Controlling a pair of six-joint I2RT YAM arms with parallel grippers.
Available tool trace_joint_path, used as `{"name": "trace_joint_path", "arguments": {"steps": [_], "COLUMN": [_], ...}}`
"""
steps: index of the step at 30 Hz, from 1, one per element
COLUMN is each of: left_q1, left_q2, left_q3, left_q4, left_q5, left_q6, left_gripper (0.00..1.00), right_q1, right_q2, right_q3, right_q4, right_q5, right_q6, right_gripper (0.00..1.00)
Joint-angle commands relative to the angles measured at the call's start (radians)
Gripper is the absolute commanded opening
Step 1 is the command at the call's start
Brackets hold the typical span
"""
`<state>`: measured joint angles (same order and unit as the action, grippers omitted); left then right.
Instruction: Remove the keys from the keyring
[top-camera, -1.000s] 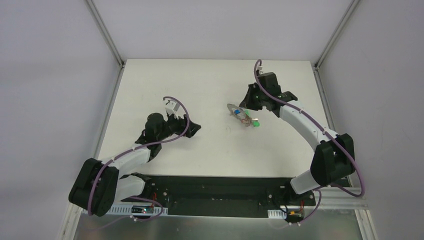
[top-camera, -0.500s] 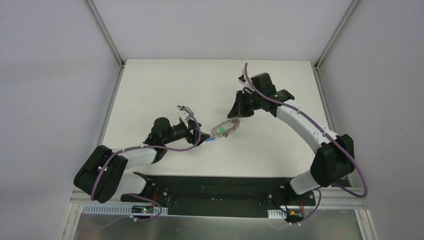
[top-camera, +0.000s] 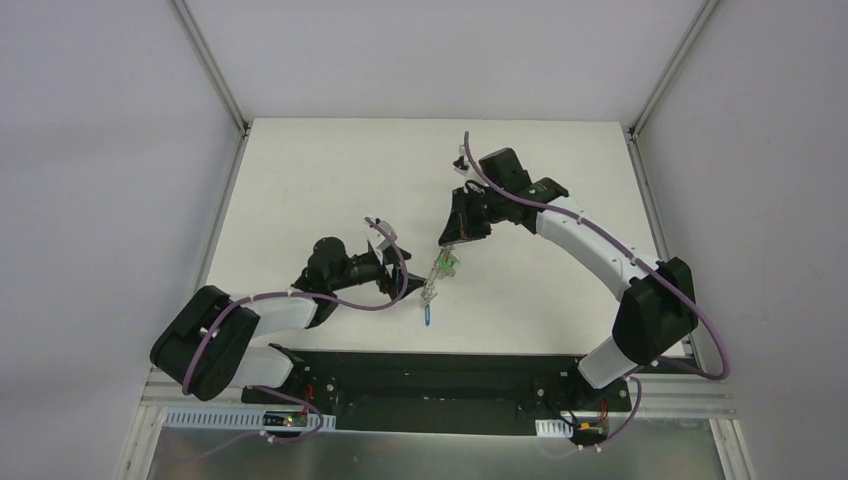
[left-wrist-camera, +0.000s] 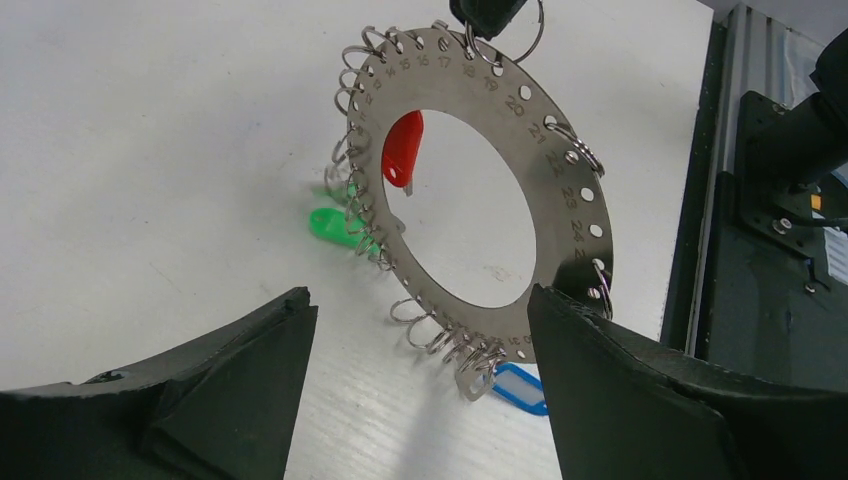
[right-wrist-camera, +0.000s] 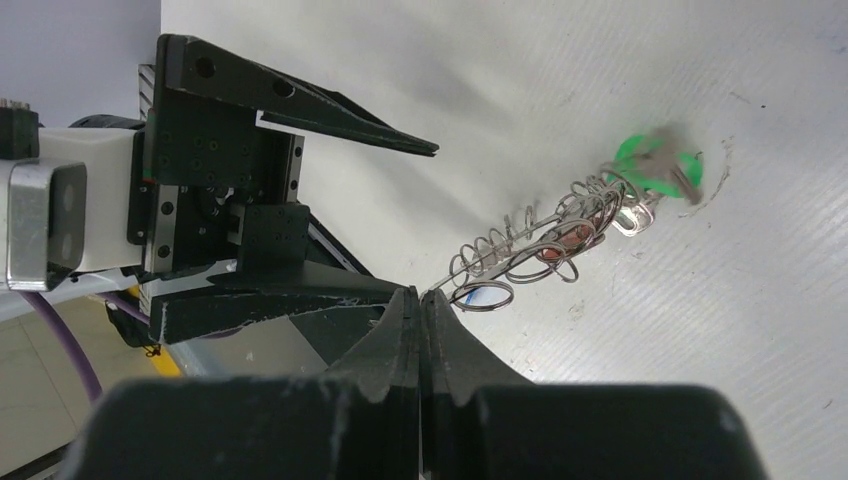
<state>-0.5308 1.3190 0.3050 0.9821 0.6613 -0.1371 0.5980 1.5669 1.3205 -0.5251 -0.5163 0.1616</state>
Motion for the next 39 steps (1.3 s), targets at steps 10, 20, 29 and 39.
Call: {"name": "trace_joint_path", "arguments": {"steps": [10, 20, 29, 39], "left_q1": [-0.008, -0.058, -0.061, -0.061], "left_q2": [-0.376, -0.215, -0.165, -0.190], "left_q3": [-0.081, -0.003, 0.020, 0.061], "left_q4": [-0.150, -0.137, -0.141, -0.269], "left_q5": [-0.278, -0.071, -0.094, -0.091], "left_q6": [0.105, 0.162, 0.150, 0.196], "left_gripper": [0.83, 0.86, 0.73, 0.00], "right_q1": [0.000, 0.016, 0.092, 0.107], "right_q2": [0.015, 0.034, 0.032, -0.057], "right_q3": [0.103, 0.144, 0.153, 0.086], "right_q4": [-0.035, -0.037, -0.054, -0.072], "right_q5": [0.105, 0.095, 0.083, 0.151], "right_q6": [0.009, 0.050, 0.058, 0.018], "right_gripper": [0.00, 0.00, 0.00, 0.58]}}
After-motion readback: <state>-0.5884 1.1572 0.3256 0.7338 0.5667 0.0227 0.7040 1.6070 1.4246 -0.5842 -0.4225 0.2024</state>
